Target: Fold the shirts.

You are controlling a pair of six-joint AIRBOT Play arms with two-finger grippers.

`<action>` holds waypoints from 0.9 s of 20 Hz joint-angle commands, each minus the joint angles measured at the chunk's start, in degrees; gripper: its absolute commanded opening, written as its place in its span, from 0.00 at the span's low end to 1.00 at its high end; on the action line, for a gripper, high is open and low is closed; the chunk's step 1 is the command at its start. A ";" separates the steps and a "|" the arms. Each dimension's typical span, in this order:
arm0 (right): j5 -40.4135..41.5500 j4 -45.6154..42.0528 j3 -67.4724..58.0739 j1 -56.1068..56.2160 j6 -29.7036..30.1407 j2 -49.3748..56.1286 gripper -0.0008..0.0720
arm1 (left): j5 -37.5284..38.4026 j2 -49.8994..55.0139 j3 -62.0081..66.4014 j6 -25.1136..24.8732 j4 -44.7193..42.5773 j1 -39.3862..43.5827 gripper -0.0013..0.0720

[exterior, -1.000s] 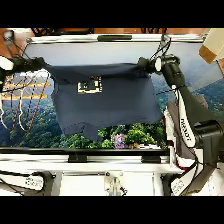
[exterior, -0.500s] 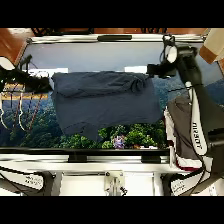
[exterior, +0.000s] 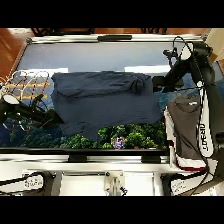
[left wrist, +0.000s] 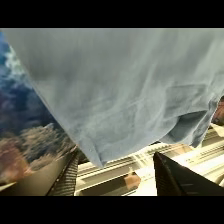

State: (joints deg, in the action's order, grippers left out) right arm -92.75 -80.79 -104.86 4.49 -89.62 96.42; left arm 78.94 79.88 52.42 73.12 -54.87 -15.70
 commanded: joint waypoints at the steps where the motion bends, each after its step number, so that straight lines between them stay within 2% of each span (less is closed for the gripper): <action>1: -1.66 1.40 0.13 0.39 0.76 -0.04 0.73 | -2.93 -1.36 -5.20 -3.13 1.44 -0.35 0.77; 4: -1.77 1.14 0.11 0.39 0.76 -0.04 0.73 | -3.13 -1.31 -5.22 -2.75 -3.63 -0.33 0.77; 8: -1.79 1.16 0.13 0.37 0.68 -0.04 0.73 | -7.98 -1.16 -5.40 -0.79 -2.32 1.03 0.73; 9: -1.99 1.14 0.13 0.37 0.39 -0.04 0.73 | -9.92 -0.94 -5.40 -0.39 -2.19 1.66 0.64; 11: -2.01 0.26 0.13 0.37 -1.84 -0.02 0.73 | -13.00 -0.31 -5.40 -0.22 -0.24 3.54 0.61; 15: -2.10 -2.89 3.23 0.33 -3.23 0.09 0.73 | -14.64 -0.22 -5.35 -0.70 0.50 6.21 0.06; 17: -2.12 -3.80 7.37 0.35 -4.17 0.09 0.82 | -14.60 -0.28 -5.33 -0.85 0.42 5.51 0.06; 18: -1.81 -3.69 9.64 0.74 -4.17 0.09 0.82 | -14.32 -0.44 -5.31 -1.60 0.42 4.68 0.06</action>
State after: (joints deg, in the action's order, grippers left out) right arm -94.63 -83.18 -99.55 4.91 -92.64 96.51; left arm 65.39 79.55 47.09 72.58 -54.76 -10.55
